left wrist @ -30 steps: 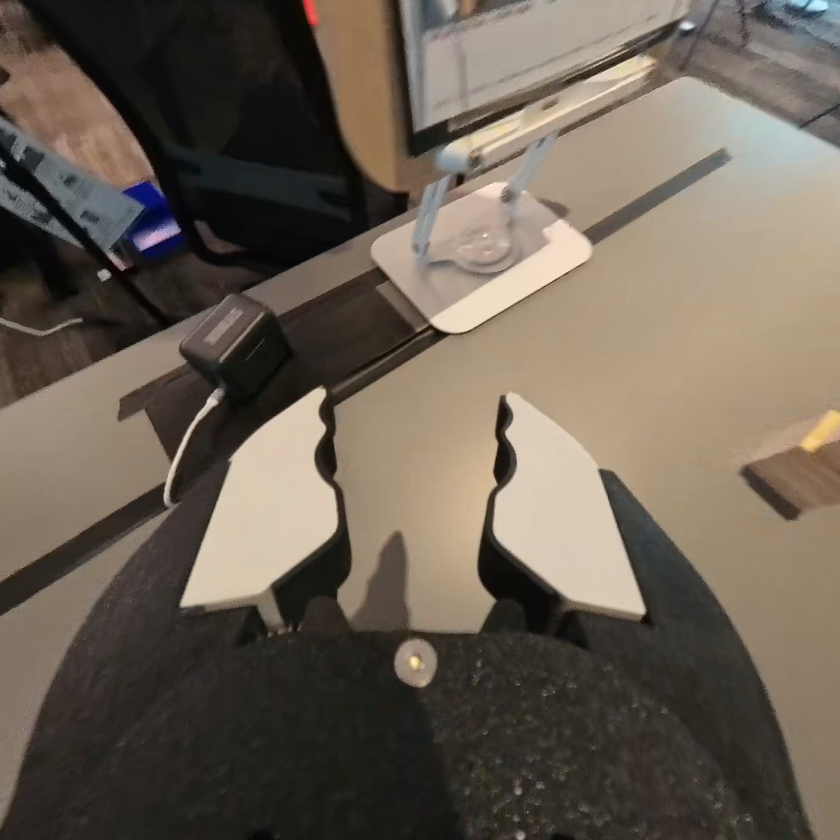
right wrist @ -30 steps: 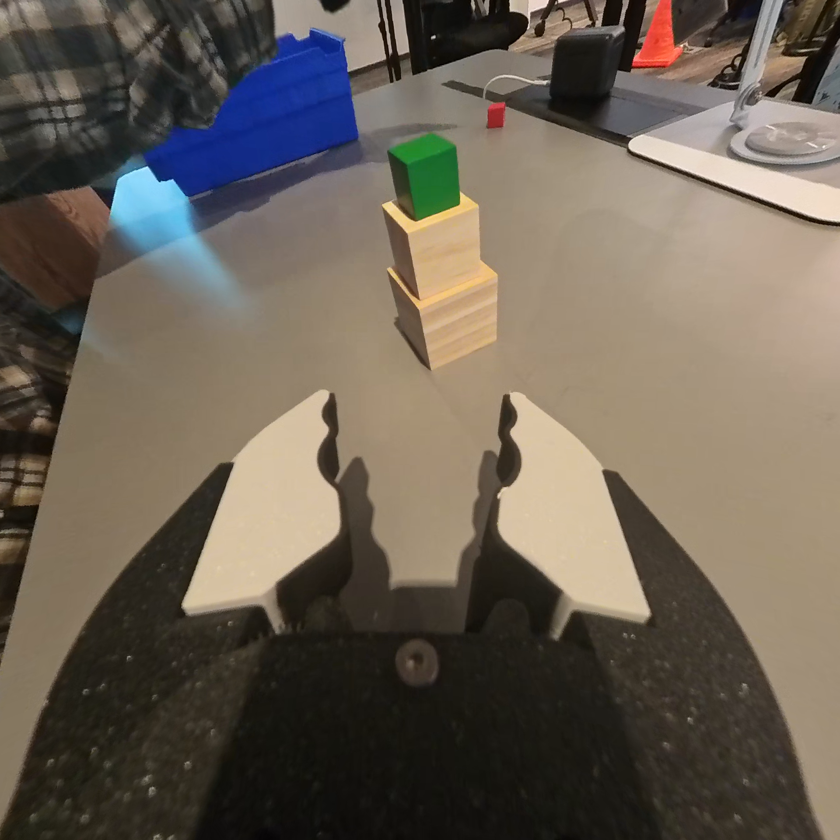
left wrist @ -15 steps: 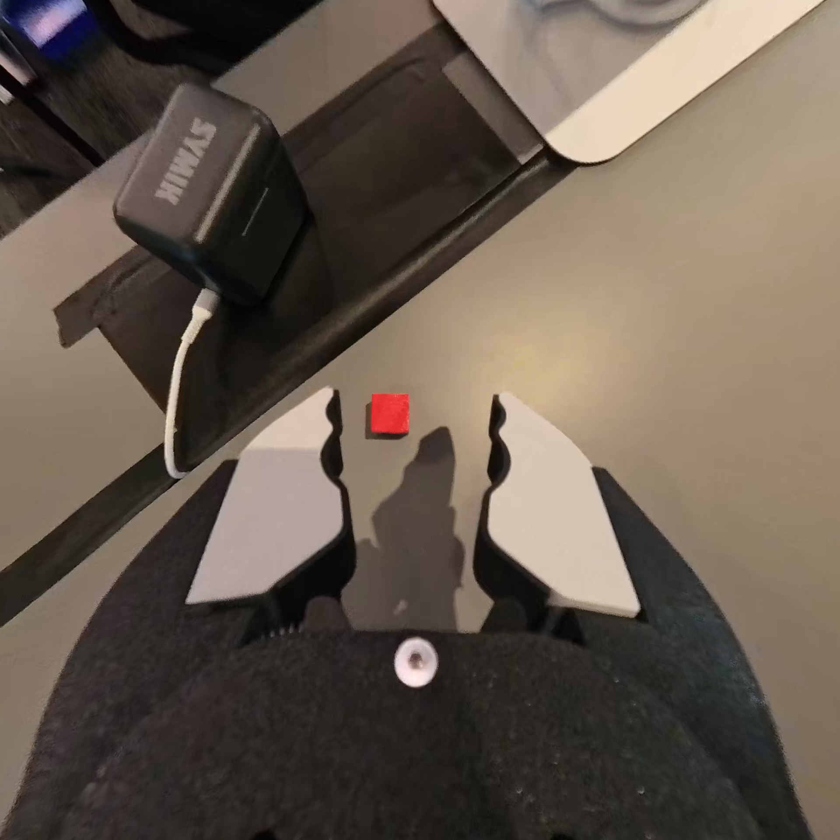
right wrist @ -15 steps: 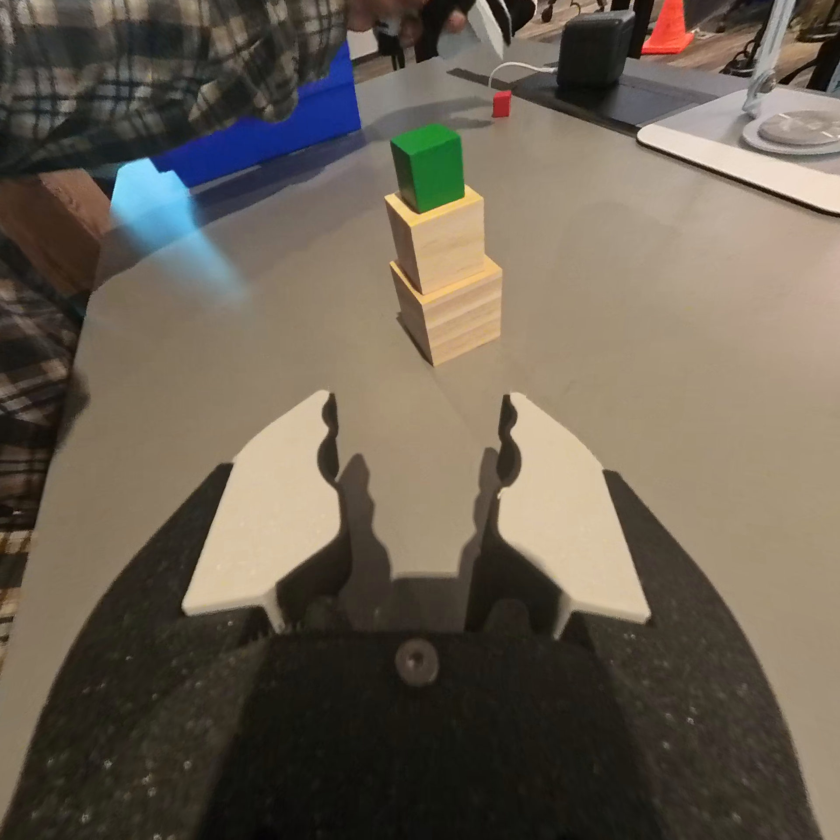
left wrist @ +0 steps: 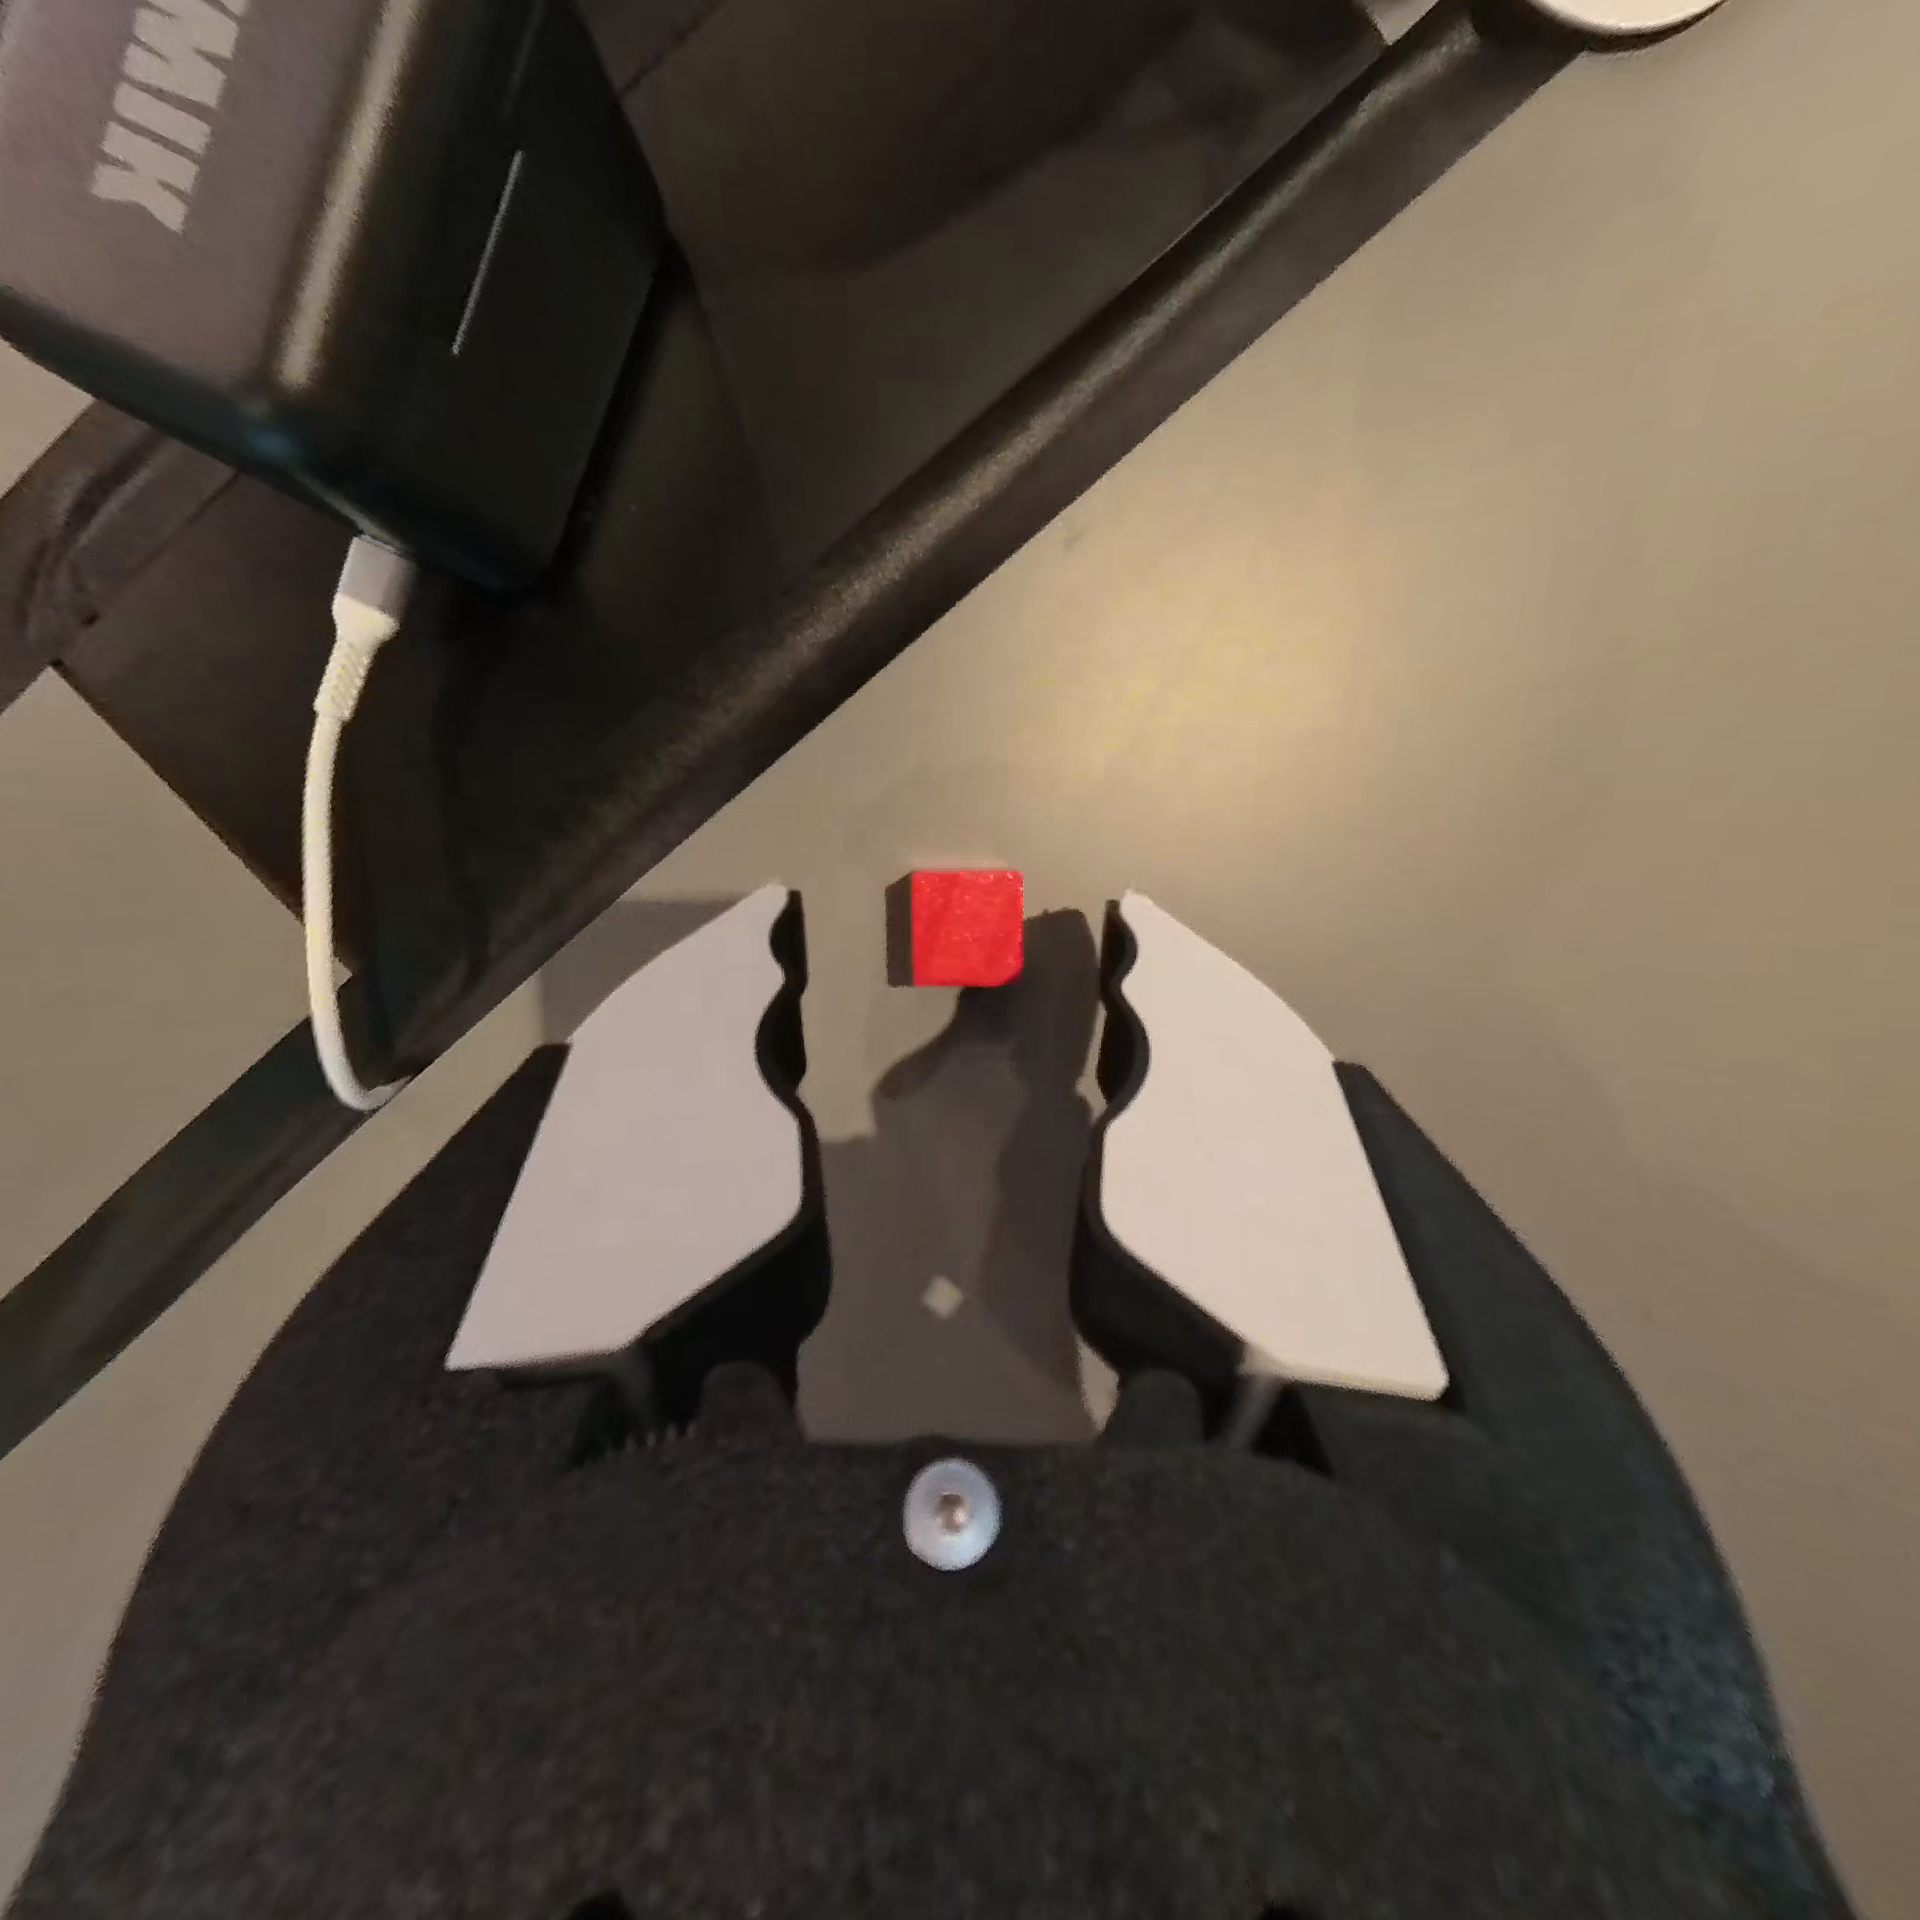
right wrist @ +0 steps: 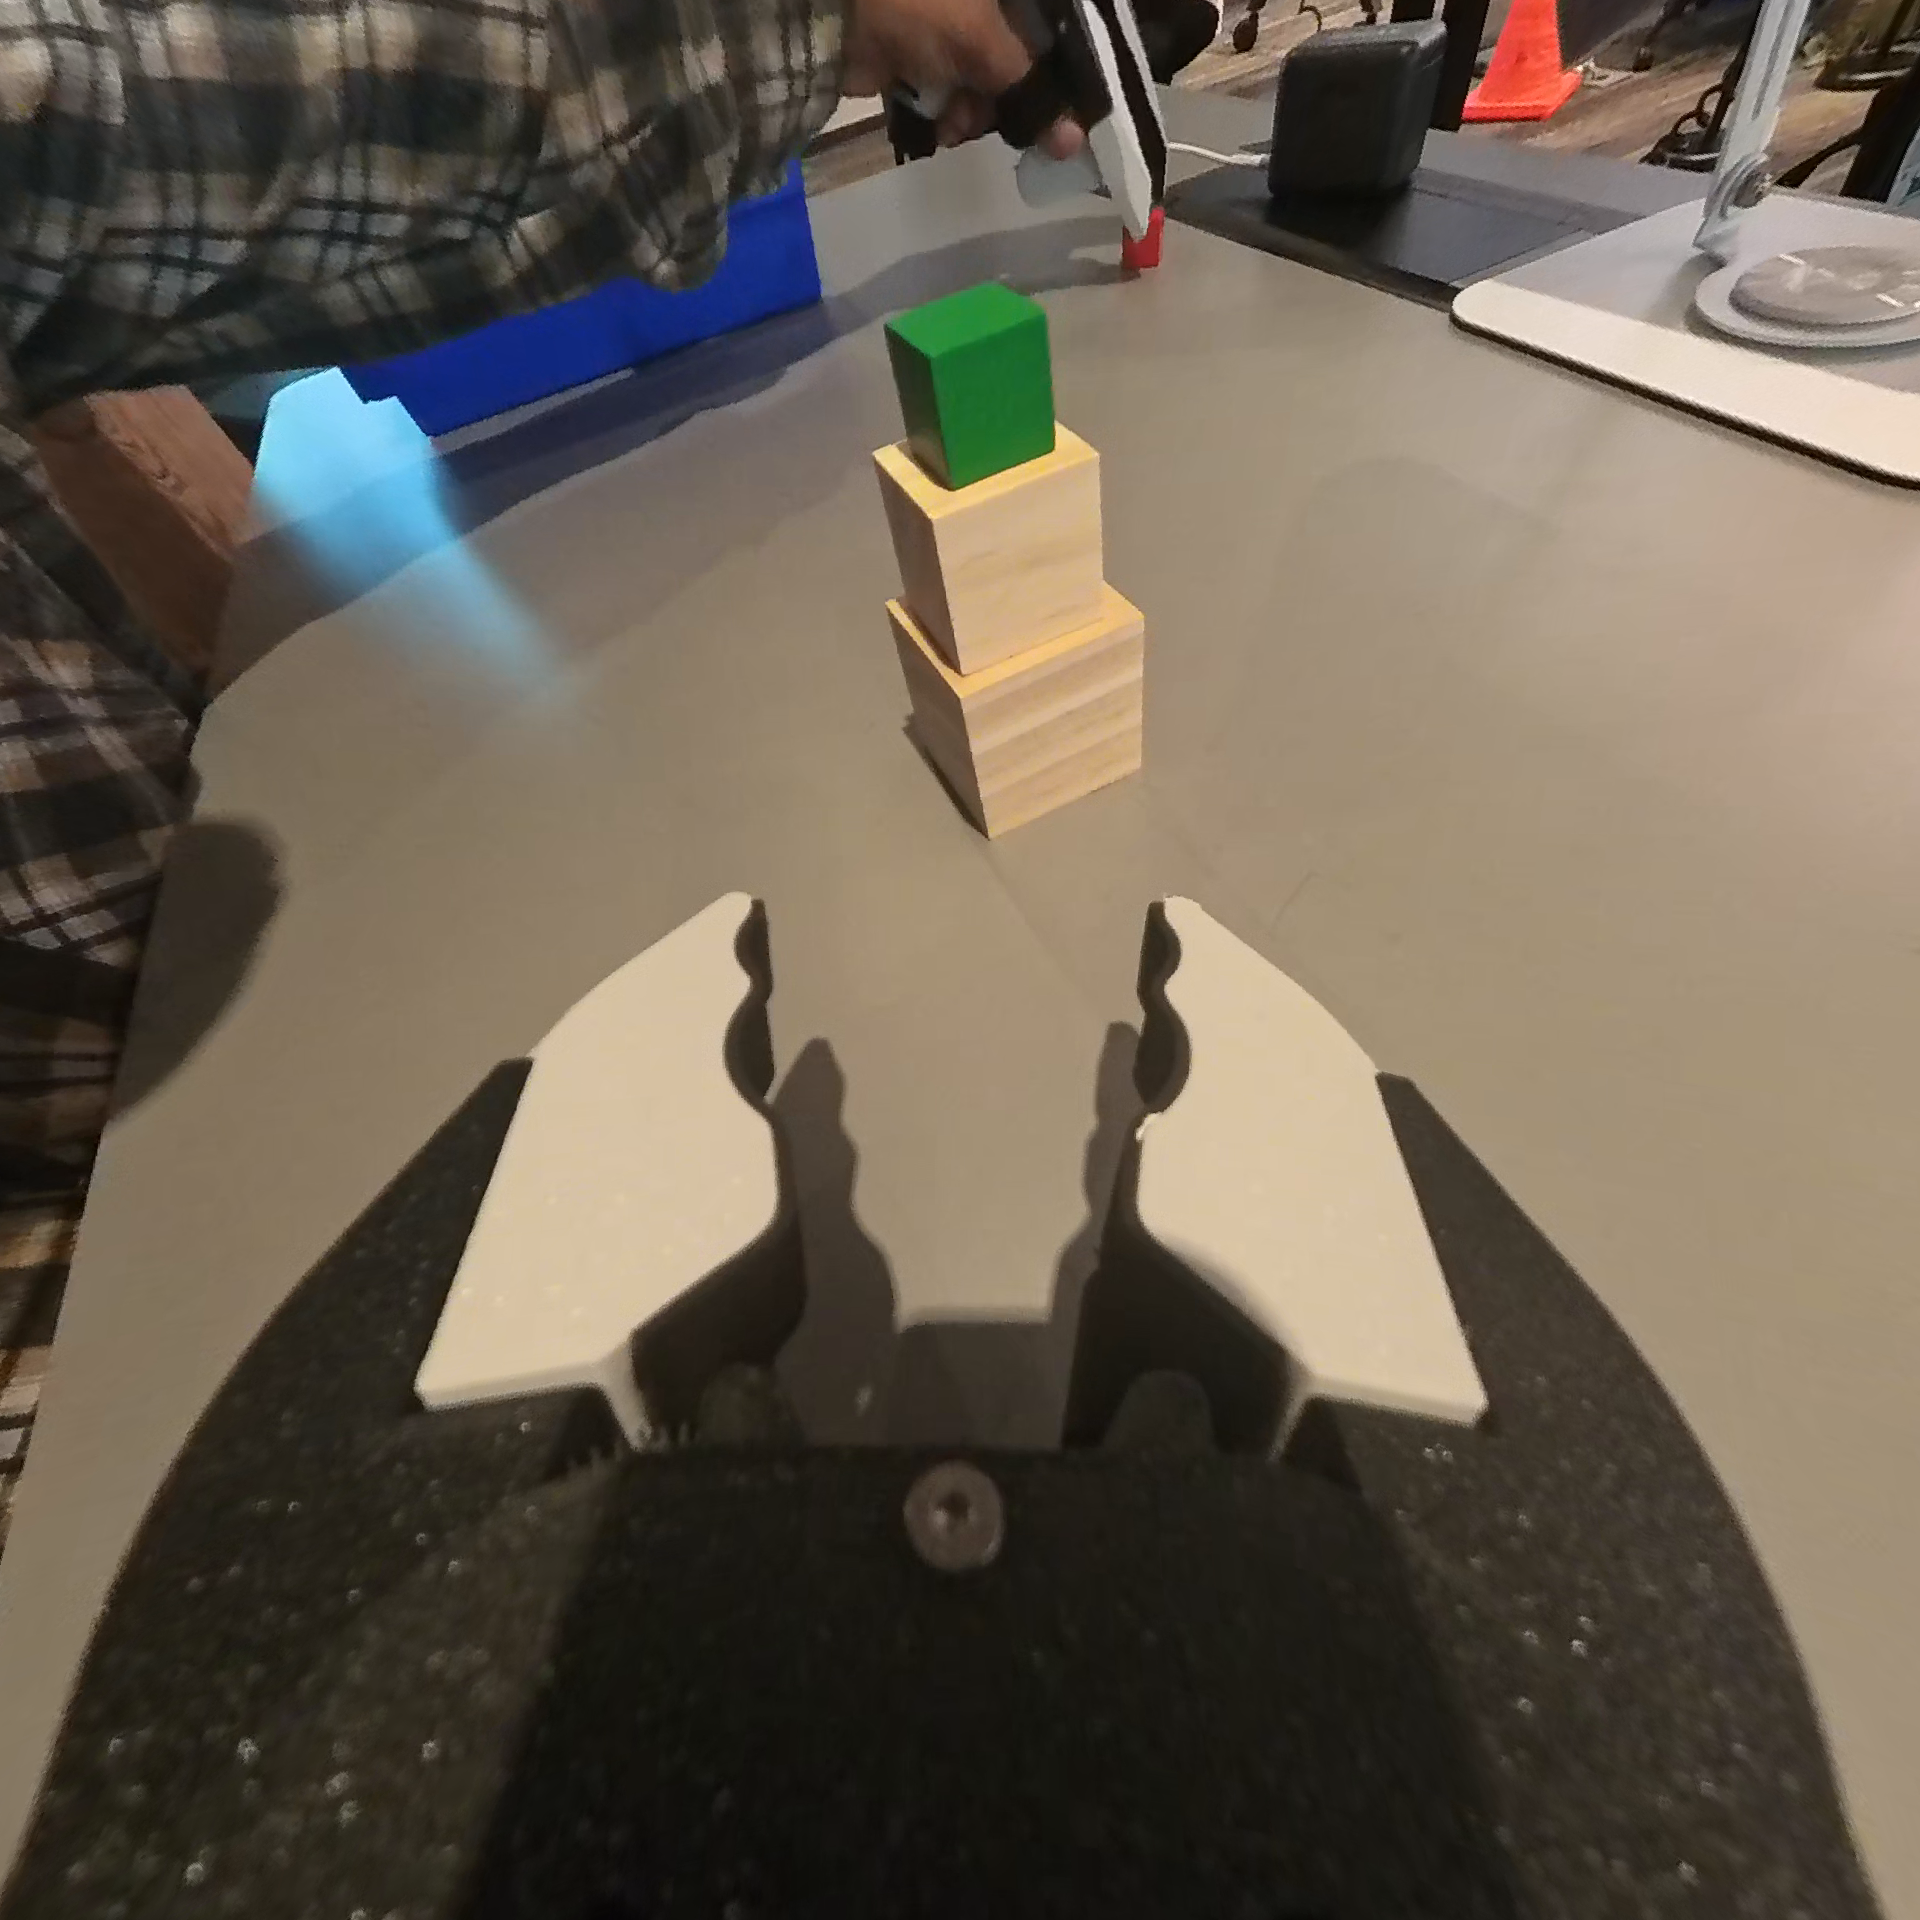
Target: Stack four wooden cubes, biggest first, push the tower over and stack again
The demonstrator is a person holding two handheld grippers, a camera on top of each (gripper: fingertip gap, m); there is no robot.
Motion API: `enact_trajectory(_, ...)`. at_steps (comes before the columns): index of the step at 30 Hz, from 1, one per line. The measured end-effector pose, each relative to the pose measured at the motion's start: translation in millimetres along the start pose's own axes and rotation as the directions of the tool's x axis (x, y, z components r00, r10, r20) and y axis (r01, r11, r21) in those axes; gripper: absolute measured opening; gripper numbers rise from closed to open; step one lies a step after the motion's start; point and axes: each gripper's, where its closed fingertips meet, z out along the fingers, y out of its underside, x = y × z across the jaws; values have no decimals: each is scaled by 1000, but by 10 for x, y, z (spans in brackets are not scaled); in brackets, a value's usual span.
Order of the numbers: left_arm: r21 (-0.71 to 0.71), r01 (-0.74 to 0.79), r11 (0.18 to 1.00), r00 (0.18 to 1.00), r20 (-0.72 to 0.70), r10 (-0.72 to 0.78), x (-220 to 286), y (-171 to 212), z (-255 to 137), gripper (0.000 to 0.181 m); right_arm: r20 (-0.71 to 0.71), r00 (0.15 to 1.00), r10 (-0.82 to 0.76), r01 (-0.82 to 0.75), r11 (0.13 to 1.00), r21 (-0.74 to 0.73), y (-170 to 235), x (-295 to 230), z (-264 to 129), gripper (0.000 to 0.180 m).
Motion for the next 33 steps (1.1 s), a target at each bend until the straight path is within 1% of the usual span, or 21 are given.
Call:
enact_trajectory(3,-5,6,1000,1000,-10,-6,-3,16,18,49,0,1000,6,-6,1000,8,-8,7,-7,68)
enact_trajectory(9,-1,21,1000,1000,-23,-21,-6,46,53,46,1,1000,10,-10,1000,5,-7,12,-4,68)
enact_trajectory(14,-17,5,1000,1000,-22,-6,4,63,95,43,1,1000,13,-13,1000,7,-9,15,-6,68)
enact_trajectory(15,-18,4,1000,1000,-26,-5,9,66,100,41,1,1000,14,-14,1000,9,-10,16,-7,68)
enact_trajectory(17,-13,-5,1000,999,-52,4,45,69,104,31,2,1000,16,-16,1000,12,-14,17,-10,67)
enact_trajectory(19,-1,-10,1000,999,-47,10,39,57,103,21,3,1000,16,-16,1000,12,-14,16,-10,67)
enact_trajectory(24,21,-9,1000,997,-80,10,135,20,36,21,6,1000,17,-17,1000,4,-5,13,-1,67)
enact_trajectory(26,61,-19,998,993,-114,25,271,-80,-100,21,8,1000,19,-19,1000,11,-13,13,-9,67)
enact_trajectory(29,128,-80,989,982,-162,100,631,-300,-409,21,6,1000,15,-15,1000,11,-14,11,-10,66)
enact_trajectory(31,153,-148,977,967,-187,175,990,-442,-632,21,4,1000,8,-8,1000,5,-8,6,-3,66)
enact_trajectory(33,172,-223,960,942,-214,257,1451,-560,-846,21,2,1000,5,-5,1000,6,-9,4,-2,66)
